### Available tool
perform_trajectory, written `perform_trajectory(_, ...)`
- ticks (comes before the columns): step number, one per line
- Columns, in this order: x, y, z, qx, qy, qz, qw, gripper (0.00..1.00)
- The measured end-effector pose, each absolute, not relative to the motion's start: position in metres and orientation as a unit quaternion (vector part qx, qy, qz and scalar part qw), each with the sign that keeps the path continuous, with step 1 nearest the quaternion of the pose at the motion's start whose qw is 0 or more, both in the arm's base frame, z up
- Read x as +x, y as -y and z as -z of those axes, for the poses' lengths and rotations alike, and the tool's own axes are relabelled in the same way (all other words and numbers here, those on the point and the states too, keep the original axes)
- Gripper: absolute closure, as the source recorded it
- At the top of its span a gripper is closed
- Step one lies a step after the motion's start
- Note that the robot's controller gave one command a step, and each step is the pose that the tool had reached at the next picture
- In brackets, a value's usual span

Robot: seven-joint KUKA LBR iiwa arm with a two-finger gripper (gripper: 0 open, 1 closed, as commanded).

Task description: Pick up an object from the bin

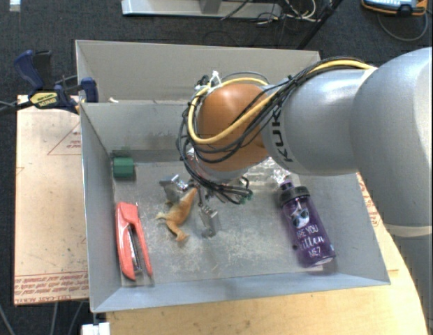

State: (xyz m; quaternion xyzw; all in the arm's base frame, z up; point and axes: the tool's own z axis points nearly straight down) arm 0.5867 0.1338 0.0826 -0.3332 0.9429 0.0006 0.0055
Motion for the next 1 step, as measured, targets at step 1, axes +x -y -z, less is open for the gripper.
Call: perform_trajectory(1,0.6171,-0.1454,-0.0752,-0.385,-0.923,0.000,0.007,0.00)
